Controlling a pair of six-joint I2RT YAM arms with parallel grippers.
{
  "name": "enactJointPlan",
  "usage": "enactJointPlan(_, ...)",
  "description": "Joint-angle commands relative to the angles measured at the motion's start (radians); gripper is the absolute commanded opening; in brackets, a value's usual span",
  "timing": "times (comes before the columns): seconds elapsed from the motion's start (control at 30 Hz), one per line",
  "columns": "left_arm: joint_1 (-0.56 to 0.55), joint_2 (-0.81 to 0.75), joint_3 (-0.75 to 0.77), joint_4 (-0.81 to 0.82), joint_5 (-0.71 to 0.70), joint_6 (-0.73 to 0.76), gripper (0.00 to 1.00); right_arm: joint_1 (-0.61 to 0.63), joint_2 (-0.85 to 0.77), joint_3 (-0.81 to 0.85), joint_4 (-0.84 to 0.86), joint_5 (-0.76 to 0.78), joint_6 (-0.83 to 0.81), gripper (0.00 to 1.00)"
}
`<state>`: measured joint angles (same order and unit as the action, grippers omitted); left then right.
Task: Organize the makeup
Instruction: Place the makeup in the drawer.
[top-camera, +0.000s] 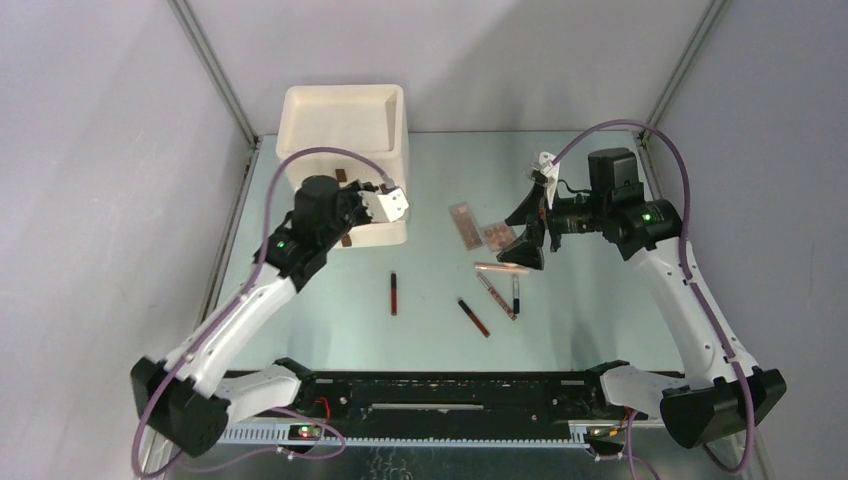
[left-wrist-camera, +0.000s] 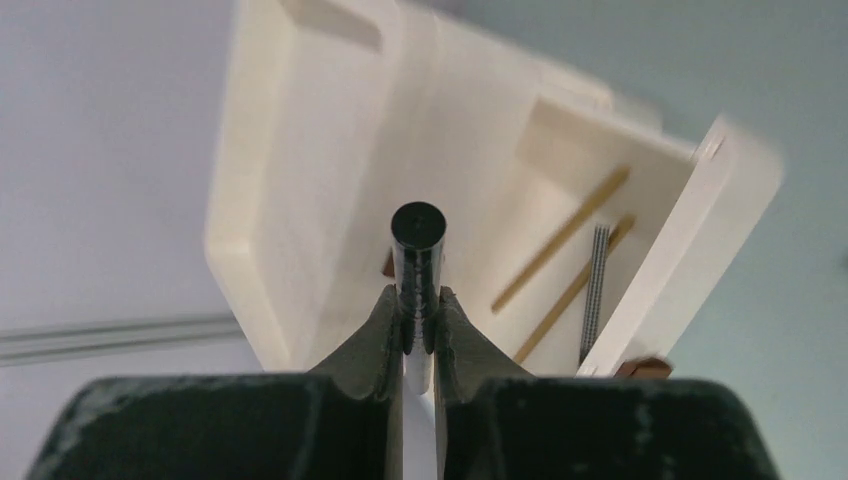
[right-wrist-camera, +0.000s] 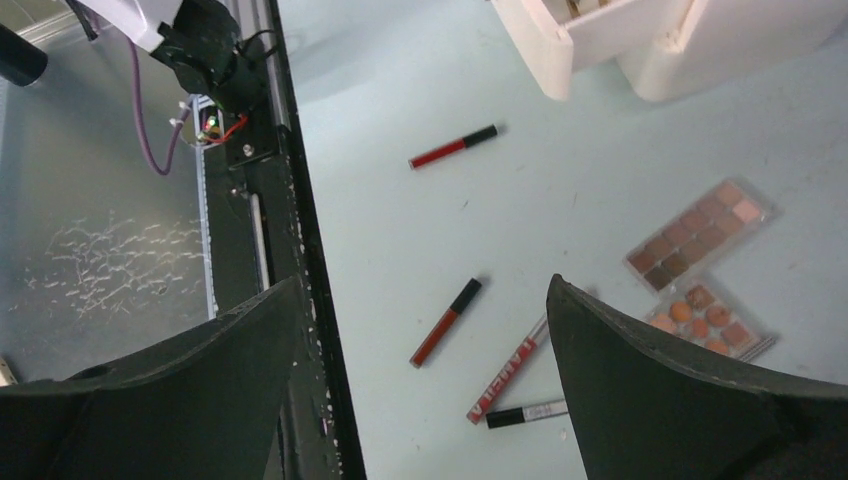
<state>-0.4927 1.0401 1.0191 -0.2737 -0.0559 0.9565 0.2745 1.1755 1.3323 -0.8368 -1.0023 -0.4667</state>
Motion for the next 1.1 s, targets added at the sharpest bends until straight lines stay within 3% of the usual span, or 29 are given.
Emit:
enactJointPlan(0.0,0.041,0.104,-0.009,0.037,-0.181,0.197,0.00,-0.001,-0.006,-0.026,-0.013,0.060,-0.010,1.00)
enactJointPlan(0.37,0.104,0.320,0.058,-0.023,-0.191,0.228,0.07,-0.001,0.013,-0.116,0.009,0.132,-0.001,1.00)
enactJointPlan(0.63,0.111,0.401,0.075,-0.034,-0.209,0.195,0.18,-0.001,0.097,-0.123,0.087,0.377,0.121,1.00)
enactJointPlan(0.9,0.114,0.342,0.065,-0.032,-0.187,0.151,0.38,-0.006,0.199,-0.122,0.147,0.603,0.178,0.98)
enactJointPlan(1.07,0.121,0.252,0.038,-0.042,-0.155,0.134,0.58,-0.013,0.257,-0.122,0.156,0.660,0.161,0.94)
